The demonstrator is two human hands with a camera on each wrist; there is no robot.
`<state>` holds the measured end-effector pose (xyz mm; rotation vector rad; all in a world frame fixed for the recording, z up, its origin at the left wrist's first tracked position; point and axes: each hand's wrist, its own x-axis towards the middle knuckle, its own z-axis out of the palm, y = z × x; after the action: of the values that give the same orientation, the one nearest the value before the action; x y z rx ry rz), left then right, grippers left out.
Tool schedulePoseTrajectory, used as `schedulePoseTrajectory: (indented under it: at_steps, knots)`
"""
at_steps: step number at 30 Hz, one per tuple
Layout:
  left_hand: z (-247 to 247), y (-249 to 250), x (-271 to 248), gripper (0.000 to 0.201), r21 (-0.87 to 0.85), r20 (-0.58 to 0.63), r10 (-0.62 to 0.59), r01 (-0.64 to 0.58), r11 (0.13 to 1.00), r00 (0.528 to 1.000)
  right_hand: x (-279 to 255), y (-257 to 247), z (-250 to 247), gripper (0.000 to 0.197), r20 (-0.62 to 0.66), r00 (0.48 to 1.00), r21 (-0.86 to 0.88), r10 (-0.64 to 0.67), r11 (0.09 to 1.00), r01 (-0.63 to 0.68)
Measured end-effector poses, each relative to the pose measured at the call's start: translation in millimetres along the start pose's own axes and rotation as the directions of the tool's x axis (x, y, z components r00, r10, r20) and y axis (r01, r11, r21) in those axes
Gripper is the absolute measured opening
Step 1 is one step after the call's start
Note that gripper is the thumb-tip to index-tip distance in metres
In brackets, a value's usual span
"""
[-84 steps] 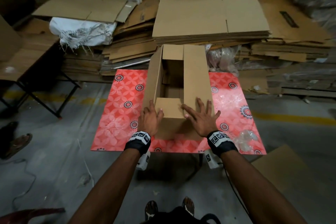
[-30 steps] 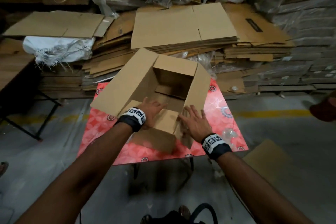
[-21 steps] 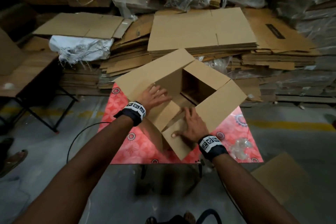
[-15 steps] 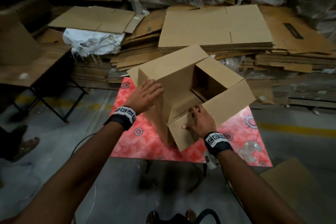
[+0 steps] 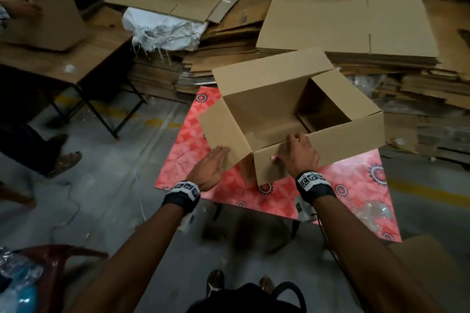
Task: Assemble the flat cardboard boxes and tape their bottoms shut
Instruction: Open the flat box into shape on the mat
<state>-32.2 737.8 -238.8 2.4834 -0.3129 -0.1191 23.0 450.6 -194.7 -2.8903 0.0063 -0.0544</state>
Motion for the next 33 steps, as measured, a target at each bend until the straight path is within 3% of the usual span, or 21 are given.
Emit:
schedulePoseTrajectory:
  at_steps: [4,8,12,15,17,20,24,26,29,33]
  knots:
    - [13.5,31.4,25.1,0.056,-0.327,0.046,-0.193,0.197,0.924,0.980,0.4,-1.8,5.3,0.067,-0.005,1.000,0.017,0.009,1.000,-0.009]
    - [26.8,52.1,46.2,0.074,-0.353,0.113,-0.249,0.273,0.895,0.962,-0.9,-5.4,10.1,0.065,-0.023,1.000,0.057,0.013,0.998,-0.011]
    - [28.3,46.6,62.5,0.060,-0.138,0.079,-0.260,0.269,0.953,0.962,-2.6,-17.6,15.3,0.068,-0.033,0.998,0.103,0.044,0.994,-0.041]
    - [16.8,45.6,67.0,0.065,0.176,-0.152,-0.310,0.334,0.926,0.939,-0.5,-33.9,18.2,0.067,-0.040,0.999,0.150,0.004,0.989,0.002]
    - [6.6,51.7,67.9,0.078,0.404,-0.229,-0.226,0.304,0.863,0.947,3.5,-44.3,21.0,0.069,-0.010,0.999,0.204,-0.045,0.978,0.047]
    - [-1.2,66.1,75.2,0.081,0.605,-0.110,-0.027,0.089,0.791,0.994,10.2,-52.7,23.6,0.069,0.039,0.991,0.338,-0.126,0.935,0.105]
    - [9.4,82.4,84.9,0.065,0.512,0.009,0.006,-0.010,0.859,1.000,18.6,-37.8,17.0,0.052,0.021,0.977,0.494,-0.210,0.852,0.172]
    - [19.6,88.0,91.9,0.068,0.495,0.046,-0.011,-0.014,0.869,0.999,24.4,-20.2,6.8,0.048,0.003,0.982,0.408,-0.187,0.897,0.170]
    - [30.5,100.7,114.4,0.066,0.500,0.080,0.036,-0.071,0.863,0.996,38.2,12.0,-9.9,0.037,0.047,0.992,0.119,-0.121,0.986,0.115]
    - [44.4,133.9,144.4,0.055,0.465,0.154,0.087,-0.149,0.873,0.984,66.4,56.3,-24.3,0.039,0.107,0.992,-0.125,-0.071,0.989,0.084]
